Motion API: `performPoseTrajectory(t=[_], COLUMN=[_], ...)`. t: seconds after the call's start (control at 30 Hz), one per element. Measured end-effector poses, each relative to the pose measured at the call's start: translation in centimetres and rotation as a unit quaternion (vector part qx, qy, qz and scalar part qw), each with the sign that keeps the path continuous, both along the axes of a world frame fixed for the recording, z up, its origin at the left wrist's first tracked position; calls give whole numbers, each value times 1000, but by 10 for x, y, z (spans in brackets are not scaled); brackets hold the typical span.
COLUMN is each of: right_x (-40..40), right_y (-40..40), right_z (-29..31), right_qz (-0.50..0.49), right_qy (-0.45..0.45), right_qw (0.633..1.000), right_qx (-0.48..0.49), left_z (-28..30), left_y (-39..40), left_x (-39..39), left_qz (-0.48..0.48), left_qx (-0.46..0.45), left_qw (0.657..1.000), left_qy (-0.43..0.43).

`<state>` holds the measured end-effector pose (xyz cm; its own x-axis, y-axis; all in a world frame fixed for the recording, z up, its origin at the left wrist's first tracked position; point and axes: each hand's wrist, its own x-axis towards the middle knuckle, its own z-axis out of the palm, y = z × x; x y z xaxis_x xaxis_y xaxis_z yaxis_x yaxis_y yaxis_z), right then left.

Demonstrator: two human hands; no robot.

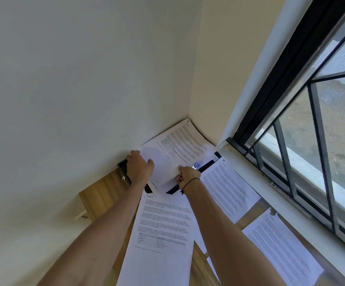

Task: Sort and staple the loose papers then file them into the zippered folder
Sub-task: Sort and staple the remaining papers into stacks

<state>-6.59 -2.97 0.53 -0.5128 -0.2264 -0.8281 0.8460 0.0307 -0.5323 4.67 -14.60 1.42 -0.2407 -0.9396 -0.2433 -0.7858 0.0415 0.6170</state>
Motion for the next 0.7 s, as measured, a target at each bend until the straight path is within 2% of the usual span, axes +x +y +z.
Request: performPoseTrajectory(t=[0.1, 0.17, 0.27, 0.4, 0.47, 0.53, 0.63, 0.7], right_x=[4, 4, 5, 8, 8, 10, 14, 12], right_y=[-6, -4, 2, 1, -2, -7, -13, -14], right_z=[-2, -1, 9, 11, 10, 10, 3, -1], right_qz=[26, 49, 24, 57, 138, 221, 315, 386], right_qy=[23, 49, 165, 313, 378, 439, 485, 509], right_qw=[999, 994, 961, 920, 883, 833, 772, 711], right_qx=[26, 81, 221, 231, 241, 254, 265, 294], left_z=[-5, -3, -3, -26, -56, -54, -55, -57], left_y=[3, 6, 6, -7, -17, -16, -14, -13], left_x=[3, 4, 7, 14, 15, 16, 18, 19], left_qz=[56, 88, 125, 143, 143, 143, 134, 135], left_qx=[40, 61, 95, 105, 101, 96, 96, 97], left_qw=[997, 994, 987, 982, 983, 983, 984, 983], left_qy=[20, 22, 28, 62, 62, 65, 73, 75])
